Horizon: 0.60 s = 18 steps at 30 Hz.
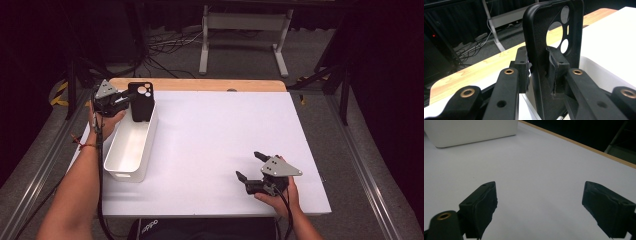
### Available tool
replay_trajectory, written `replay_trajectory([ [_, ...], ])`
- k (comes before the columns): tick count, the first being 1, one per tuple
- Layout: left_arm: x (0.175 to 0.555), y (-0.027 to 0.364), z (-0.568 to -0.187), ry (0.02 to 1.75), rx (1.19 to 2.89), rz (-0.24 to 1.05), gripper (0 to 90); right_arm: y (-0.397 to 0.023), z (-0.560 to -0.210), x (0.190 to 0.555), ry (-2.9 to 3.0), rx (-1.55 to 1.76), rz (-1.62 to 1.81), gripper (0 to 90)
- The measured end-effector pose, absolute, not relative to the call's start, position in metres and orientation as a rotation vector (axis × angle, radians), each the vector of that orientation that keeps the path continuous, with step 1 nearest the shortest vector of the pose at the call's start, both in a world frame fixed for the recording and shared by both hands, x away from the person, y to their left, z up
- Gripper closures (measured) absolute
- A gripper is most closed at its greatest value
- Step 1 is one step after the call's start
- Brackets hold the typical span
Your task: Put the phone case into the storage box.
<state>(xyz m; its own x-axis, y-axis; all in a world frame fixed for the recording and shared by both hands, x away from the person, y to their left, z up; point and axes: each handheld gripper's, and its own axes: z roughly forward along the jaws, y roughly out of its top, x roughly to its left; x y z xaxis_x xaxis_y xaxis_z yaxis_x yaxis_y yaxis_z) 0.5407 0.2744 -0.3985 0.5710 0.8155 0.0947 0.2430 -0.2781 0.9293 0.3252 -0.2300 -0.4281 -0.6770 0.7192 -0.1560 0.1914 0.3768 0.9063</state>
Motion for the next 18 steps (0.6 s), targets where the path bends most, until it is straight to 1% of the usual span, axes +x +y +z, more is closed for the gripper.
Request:
replay_trajectory([
  [5,0.5381,0.2741,-0.4016,0.875,1.812,0.736,70.9,-0.2321,-0.4270,0.3256,2.104,0.792,1.303,13.6],
  [18,0.5338,0.2803,-0.4081,0.896,1.805,0.711,69.6,-0.2251,-0.4244,0.3201,2.105,0.743,1.273,13.6],
])
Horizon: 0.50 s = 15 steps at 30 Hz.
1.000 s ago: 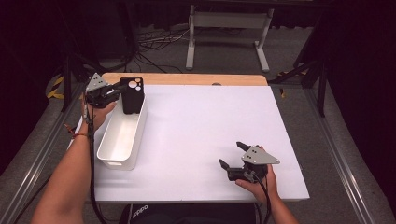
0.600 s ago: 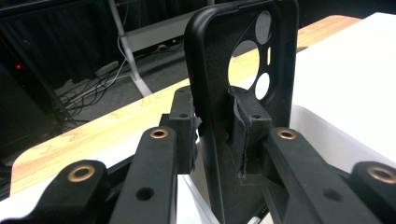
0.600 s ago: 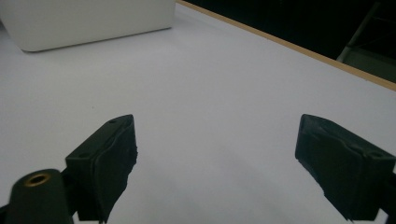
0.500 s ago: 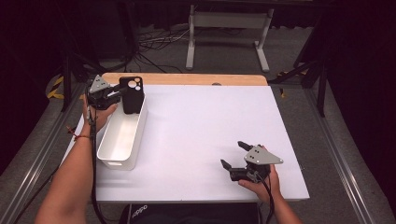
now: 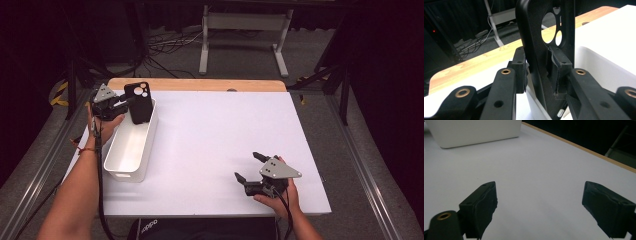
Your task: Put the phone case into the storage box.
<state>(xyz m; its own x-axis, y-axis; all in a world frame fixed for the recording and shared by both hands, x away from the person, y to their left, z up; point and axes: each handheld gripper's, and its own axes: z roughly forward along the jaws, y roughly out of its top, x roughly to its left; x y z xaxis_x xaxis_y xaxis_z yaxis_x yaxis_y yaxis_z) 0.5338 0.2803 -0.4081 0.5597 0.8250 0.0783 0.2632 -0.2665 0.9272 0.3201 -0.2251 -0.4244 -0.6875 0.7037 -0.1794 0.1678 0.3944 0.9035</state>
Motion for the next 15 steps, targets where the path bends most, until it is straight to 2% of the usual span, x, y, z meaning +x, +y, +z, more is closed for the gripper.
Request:
replay_trajectory([
  [15,0.522,0.282,-0.402,0.897,1.771,0.740,67.9,-0.213,-0.428,0.316,2.120,0.648,1.241,13.5],
])
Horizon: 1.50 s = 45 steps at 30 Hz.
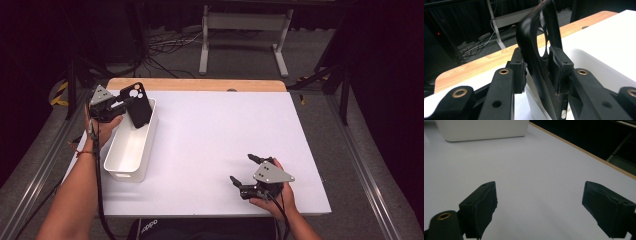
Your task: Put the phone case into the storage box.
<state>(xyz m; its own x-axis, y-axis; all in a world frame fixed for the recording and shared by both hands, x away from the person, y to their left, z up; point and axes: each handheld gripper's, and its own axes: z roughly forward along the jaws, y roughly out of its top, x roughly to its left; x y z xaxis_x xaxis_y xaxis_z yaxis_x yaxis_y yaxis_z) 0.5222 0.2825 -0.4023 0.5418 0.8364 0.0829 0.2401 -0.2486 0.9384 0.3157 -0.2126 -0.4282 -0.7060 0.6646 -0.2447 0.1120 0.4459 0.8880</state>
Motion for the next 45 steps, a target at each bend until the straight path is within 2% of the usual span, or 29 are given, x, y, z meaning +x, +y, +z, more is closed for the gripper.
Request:
replay_trajectory([
  [25,0.512,0.284,-0.398,0.902,1.780,0.749,65.0,-0.202,-0.436,0.315,2.199,0.594,1.195,13.5],
  [30,0.513,0.282,-0.398,0.892,1.800,0.751,74.9,-0.202,-0.436,0.315,2.202,0.597,1.195,13.5],
  [36,0.521,0.279,-0.398,0.904,1.811,0.766,75.7,-0.202,-0.436,0.314,2.206,0.594,1.193,13.5],
  [45,0.537,0.267,-0.406,0.956,1.875,0.853,75.1,-0.202,-0.437,0.315,2.213,0.595,1.187,13.5],
])
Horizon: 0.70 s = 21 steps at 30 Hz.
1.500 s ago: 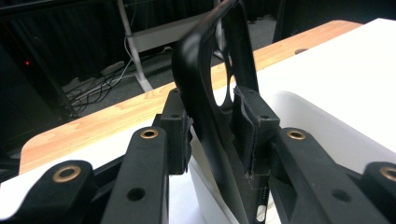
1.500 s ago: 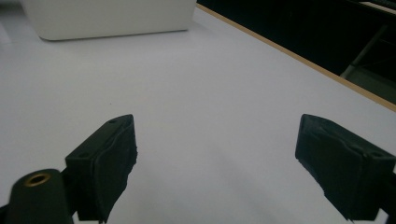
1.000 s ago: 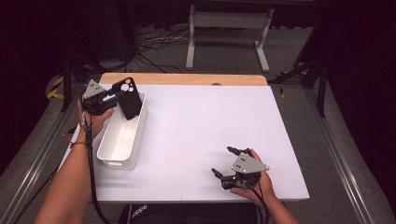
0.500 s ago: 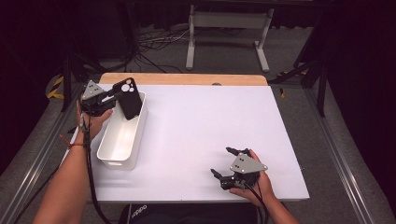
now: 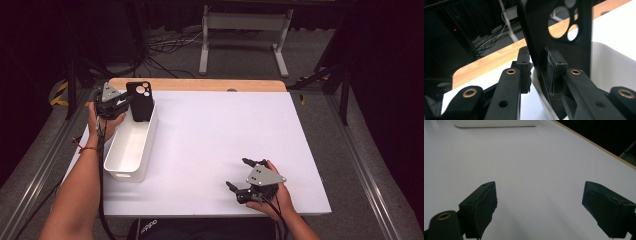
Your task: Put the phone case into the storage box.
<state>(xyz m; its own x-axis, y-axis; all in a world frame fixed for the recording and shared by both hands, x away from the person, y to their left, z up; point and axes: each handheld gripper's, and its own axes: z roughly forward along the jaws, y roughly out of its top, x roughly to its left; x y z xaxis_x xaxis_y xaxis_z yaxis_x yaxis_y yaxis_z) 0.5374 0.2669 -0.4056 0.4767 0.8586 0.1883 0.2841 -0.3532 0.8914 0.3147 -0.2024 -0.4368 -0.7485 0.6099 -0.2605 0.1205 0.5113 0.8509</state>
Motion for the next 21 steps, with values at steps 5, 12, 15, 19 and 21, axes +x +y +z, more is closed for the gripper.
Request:
replay_trajectory([
  [5,0.5397,0.2652,-0.4097,0.984,1.867,0.862,75.4,-0.2023,-0.4367,0.3148,2.215,0.592,1.189,13.5],
  [12,0.5393,0.2665,-0.4092,0.988,1.880,0.853,71.9,-0.2000,-0.4377,0.3142,2.236,0.579,1.169,13.5],
  [15,0.5386,0.2676,-0.4090,0.991,1.883,0.842,69.5,-0.2007,-0.4363,0.3144,2.233,0.578,1.181,13.5],
  [19,0.5363,0.2684,-0.4066,0.981,1.870,0.825,68.5,-0.2024,-0.4355,0.3147,2.228,0.586,1.187,13.5],
  [21,0.5325,0.2686,-0.4036,0.975,1.848,0.818,67.6,-0.2029,-0.4354,0.3151,2.227,0.589,1.184,13.5],
])
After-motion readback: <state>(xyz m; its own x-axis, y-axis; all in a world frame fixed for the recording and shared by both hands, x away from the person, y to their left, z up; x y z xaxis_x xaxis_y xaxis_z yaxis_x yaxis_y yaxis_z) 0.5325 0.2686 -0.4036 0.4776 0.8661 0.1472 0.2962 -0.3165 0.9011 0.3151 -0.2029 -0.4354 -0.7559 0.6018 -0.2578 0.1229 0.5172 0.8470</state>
